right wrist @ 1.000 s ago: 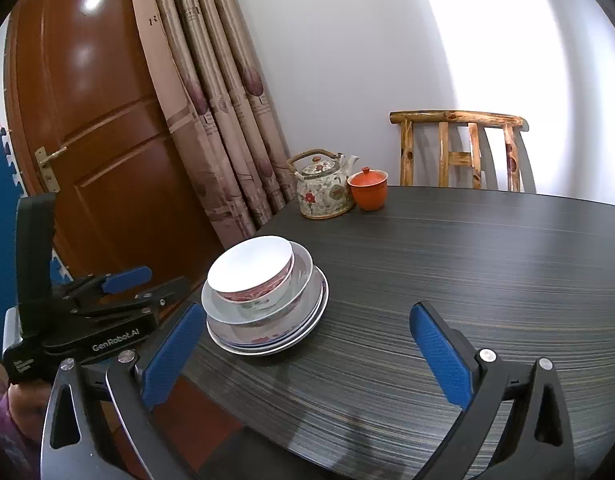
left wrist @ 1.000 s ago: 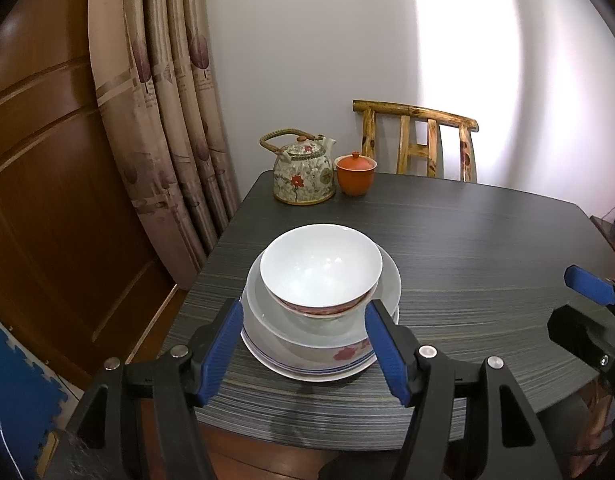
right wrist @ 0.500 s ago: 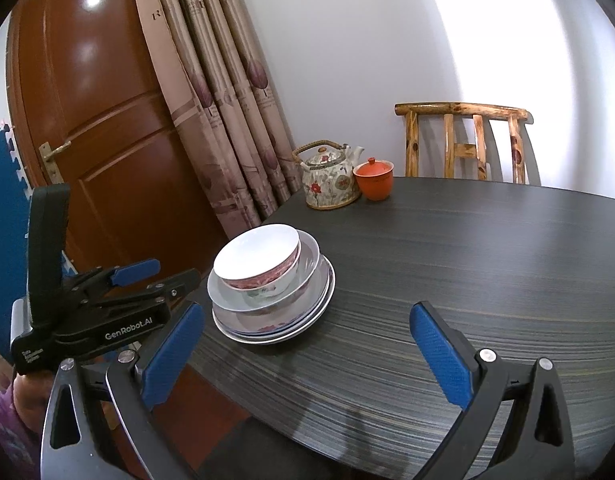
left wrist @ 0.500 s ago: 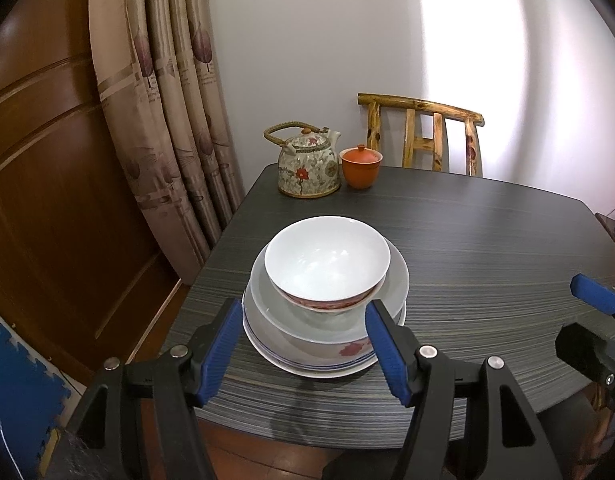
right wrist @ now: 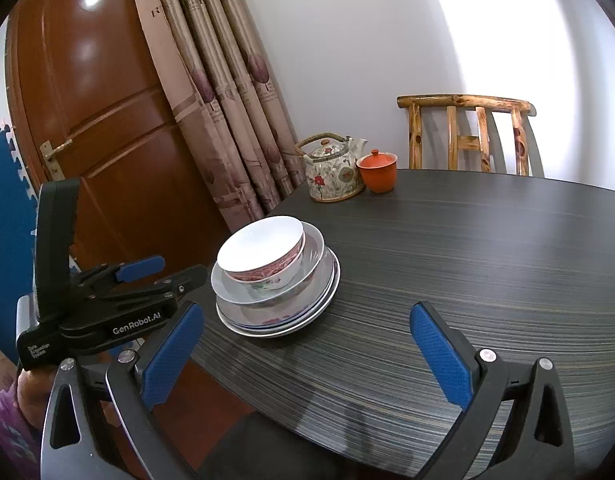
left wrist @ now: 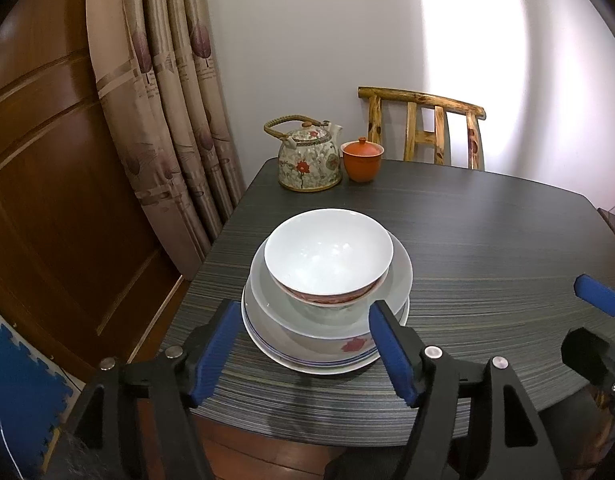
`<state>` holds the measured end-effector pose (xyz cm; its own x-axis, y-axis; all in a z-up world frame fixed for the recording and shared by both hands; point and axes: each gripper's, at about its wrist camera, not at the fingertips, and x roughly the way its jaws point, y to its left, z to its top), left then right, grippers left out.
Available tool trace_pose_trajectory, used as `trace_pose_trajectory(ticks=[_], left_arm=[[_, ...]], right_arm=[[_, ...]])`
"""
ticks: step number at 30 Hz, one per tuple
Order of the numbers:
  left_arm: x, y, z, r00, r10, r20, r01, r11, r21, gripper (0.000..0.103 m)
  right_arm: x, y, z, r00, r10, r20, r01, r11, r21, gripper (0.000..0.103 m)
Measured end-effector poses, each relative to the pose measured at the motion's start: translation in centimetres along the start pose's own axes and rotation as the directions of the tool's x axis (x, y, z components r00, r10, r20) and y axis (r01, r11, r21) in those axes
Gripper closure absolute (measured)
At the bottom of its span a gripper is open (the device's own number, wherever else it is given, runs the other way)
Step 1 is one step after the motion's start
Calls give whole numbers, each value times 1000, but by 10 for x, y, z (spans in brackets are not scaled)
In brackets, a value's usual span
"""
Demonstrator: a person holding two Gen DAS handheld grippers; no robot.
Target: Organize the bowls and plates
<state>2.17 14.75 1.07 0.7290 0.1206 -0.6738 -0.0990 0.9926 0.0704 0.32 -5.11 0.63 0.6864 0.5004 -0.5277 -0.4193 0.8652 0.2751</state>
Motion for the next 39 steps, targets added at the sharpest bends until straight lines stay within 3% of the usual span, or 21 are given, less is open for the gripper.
trace_pose_trajectory(ticks=[39], left_arm=[[4, -1, -1, 1000, 0, -23, 0, 1000, -2, 34]], right_arm=[[3, 1, -9, 1000, 5, -24, -5, 1000, 11, 0]])
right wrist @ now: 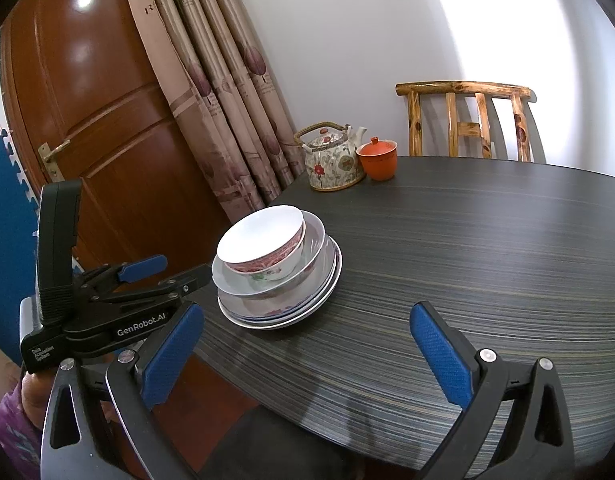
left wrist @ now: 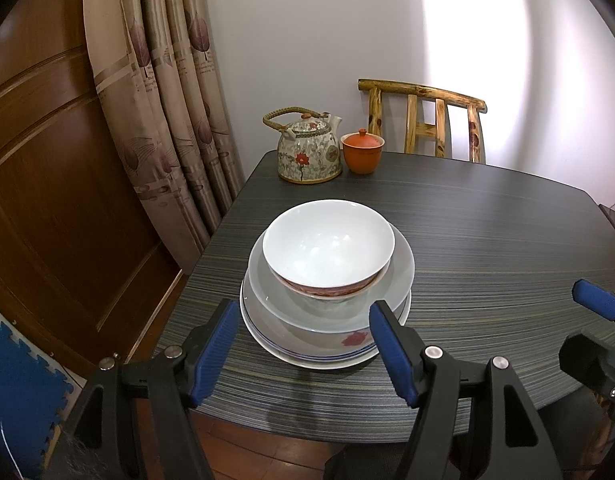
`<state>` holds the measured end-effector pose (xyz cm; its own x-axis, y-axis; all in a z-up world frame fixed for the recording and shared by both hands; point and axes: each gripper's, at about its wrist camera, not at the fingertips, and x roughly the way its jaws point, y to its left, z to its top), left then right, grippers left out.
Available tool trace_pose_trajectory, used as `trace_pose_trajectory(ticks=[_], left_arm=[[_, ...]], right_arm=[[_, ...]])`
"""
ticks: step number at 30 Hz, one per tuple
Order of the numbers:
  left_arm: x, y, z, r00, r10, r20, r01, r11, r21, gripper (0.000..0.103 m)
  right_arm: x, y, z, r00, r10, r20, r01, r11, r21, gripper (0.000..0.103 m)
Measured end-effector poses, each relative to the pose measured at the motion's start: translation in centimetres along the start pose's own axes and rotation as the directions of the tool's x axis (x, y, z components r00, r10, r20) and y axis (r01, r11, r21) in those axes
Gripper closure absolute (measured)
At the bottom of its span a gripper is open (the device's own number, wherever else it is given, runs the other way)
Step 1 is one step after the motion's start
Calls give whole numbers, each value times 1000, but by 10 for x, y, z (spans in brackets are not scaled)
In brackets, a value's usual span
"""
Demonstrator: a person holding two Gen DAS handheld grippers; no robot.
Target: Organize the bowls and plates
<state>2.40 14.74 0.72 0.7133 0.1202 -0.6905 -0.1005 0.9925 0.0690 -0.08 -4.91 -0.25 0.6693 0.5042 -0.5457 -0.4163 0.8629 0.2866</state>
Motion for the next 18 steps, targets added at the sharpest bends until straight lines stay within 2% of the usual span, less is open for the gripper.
trace_pose_trajectory(ticks=[18], left_arm=[[5, 2, -2, 1000, 5, -12, -5, 1000, 10, 34]], right_arm=[[2, 0, -2, 1000, 5, -6, -5, 1000, 8, 0]])
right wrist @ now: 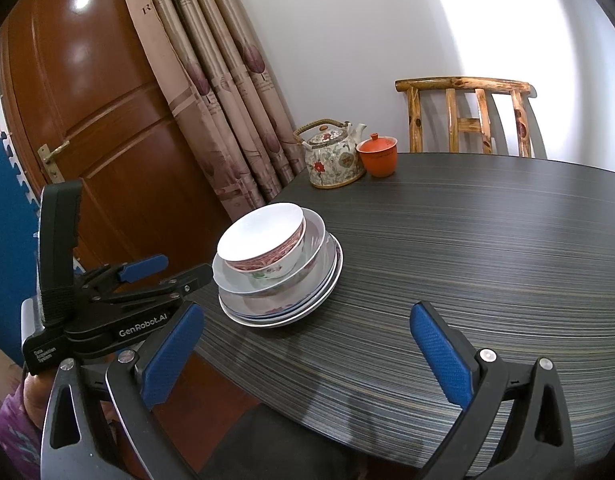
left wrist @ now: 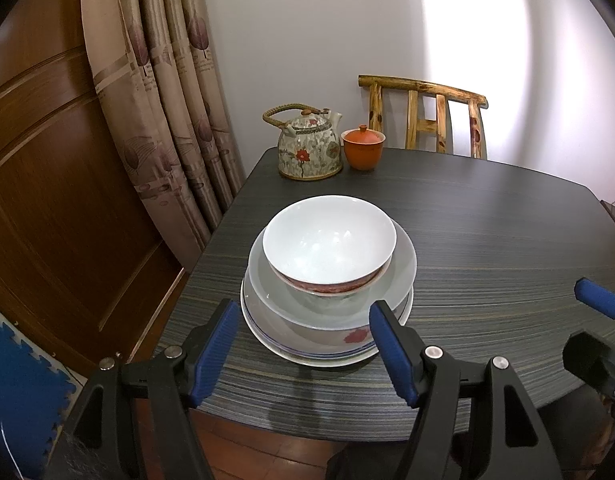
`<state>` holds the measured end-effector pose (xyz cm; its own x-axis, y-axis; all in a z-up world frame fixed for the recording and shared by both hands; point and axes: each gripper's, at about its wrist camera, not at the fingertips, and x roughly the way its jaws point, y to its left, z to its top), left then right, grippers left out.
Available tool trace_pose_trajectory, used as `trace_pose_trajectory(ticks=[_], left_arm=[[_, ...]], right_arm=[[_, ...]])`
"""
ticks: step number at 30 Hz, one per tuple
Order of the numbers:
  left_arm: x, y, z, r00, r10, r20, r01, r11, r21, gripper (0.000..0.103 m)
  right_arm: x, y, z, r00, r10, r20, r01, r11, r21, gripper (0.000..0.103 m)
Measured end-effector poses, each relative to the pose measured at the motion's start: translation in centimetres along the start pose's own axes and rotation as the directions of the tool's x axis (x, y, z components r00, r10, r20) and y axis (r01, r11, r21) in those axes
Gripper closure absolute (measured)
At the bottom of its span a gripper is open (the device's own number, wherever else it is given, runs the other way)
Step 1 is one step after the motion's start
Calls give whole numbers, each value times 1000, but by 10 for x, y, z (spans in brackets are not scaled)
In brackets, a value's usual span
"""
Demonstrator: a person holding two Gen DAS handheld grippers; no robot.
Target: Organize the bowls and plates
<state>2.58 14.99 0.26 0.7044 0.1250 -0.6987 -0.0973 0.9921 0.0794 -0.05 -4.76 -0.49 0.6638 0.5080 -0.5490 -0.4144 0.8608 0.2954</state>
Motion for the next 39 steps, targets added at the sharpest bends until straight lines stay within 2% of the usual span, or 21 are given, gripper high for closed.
trace_pose_trajectory(ticks=[39], left_arm=[[10, 2, 3, 1000, 1, -27, -1, 1000, 4, 34]], right_arm=[[4, -2, -5, 1000, 6, -10, -6, 1000, 19, 0]])
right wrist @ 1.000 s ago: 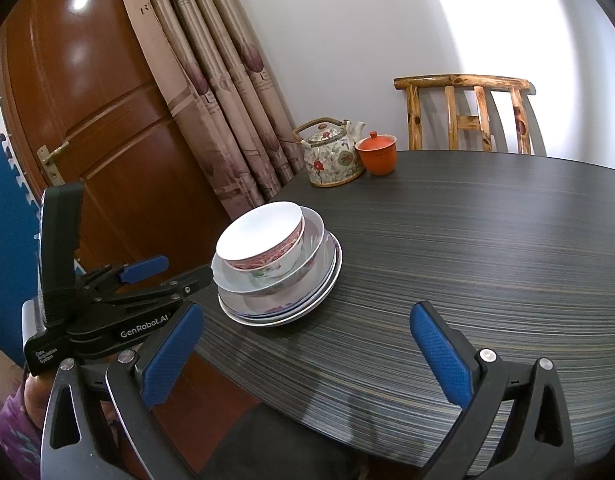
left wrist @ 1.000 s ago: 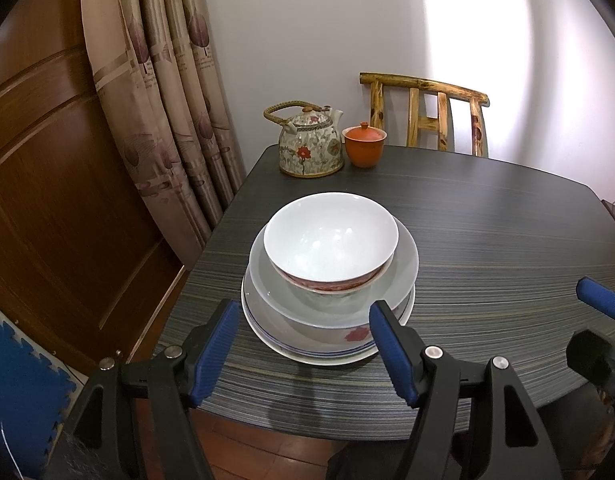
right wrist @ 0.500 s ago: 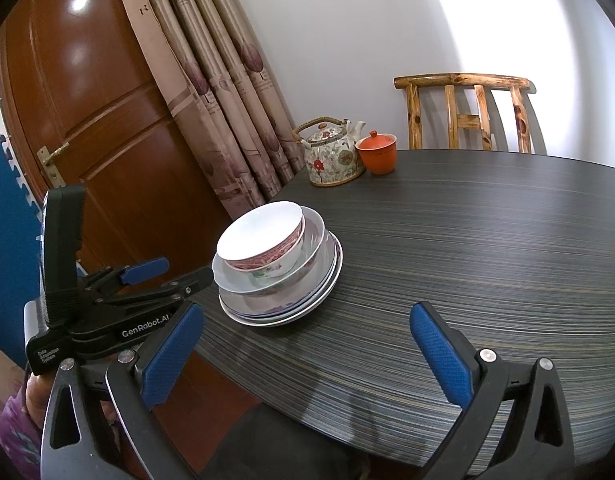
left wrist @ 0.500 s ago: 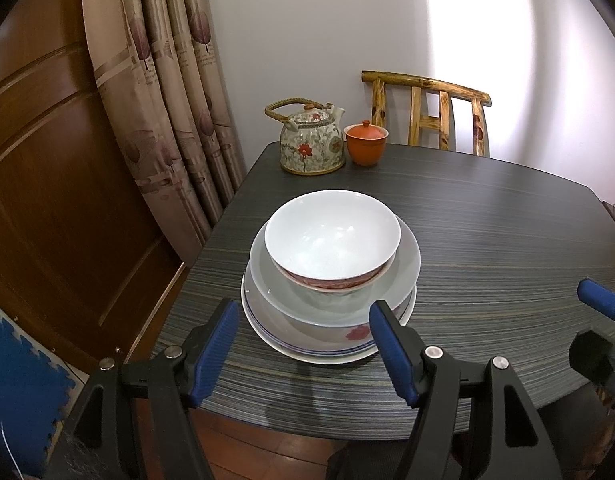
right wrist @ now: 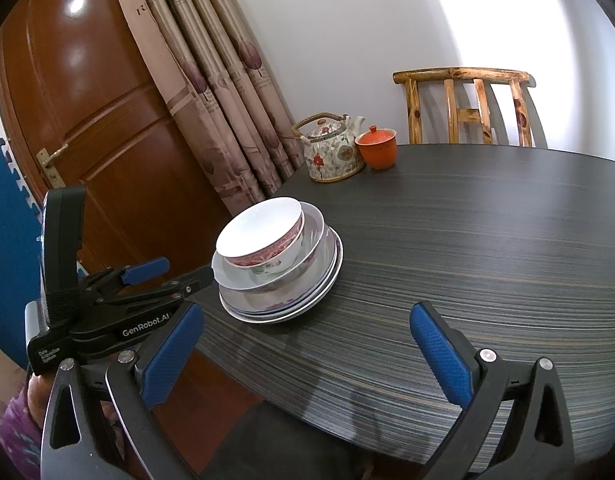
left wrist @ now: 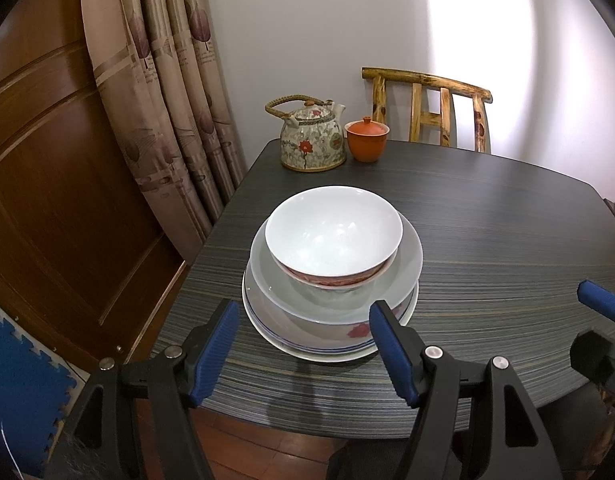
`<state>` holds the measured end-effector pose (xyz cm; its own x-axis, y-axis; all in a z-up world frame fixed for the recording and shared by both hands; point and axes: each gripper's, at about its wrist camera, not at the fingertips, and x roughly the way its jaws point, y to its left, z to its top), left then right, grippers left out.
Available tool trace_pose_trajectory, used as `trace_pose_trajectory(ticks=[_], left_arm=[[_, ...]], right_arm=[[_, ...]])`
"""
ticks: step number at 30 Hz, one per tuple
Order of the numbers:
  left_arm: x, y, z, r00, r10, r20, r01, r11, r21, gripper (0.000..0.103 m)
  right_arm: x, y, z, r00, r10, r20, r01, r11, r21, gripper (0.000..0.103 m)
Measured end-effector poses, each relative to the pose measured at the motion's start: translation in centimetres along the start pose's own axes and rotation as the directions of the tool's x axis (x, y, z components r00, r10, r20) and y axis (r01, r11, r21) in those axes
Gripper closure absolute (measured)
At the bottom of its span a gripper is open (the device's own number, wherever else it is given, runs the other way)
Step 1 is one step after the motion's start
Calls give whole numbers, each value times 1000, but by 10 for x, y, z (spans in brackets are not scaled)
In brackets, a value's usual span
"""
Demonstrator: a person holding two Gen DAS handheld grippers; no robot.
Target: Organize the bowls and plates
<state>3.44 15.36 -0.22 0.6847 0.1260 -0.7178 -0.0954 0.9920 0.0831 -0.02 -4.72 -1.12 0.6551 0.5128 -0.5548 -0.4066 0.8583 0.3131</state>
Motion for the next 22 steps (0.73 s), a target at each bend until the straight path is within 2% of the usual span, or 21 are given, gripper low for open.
trace_pose_trajectory(ticks=[8, 15, 18, 22], left_arm=[[2, 3, -1, 1000, 4, -2, -4, 1000, -6, 34], [3, 3, -3, 999, 27, 22, -27, 1000, 7, 34], [5, 1, -3, 999, 33, 14, -33, 999, 18, 34], [7, -2, -3, 999, 47, 2, -47, 998, 32, 34]], right_arm=[[1, -2, 0, 1000, 1, -2, -1, 1000, 3, 0], [-4, -3, -14, 1000, -6, -7, 6, 1000, 28, 0], [-11, -10, -14, 1000, -28, 2, 28, 999, 29, 0], [-25, -43, -13, 994, -107, 20, 105, 992, 73, 0]])
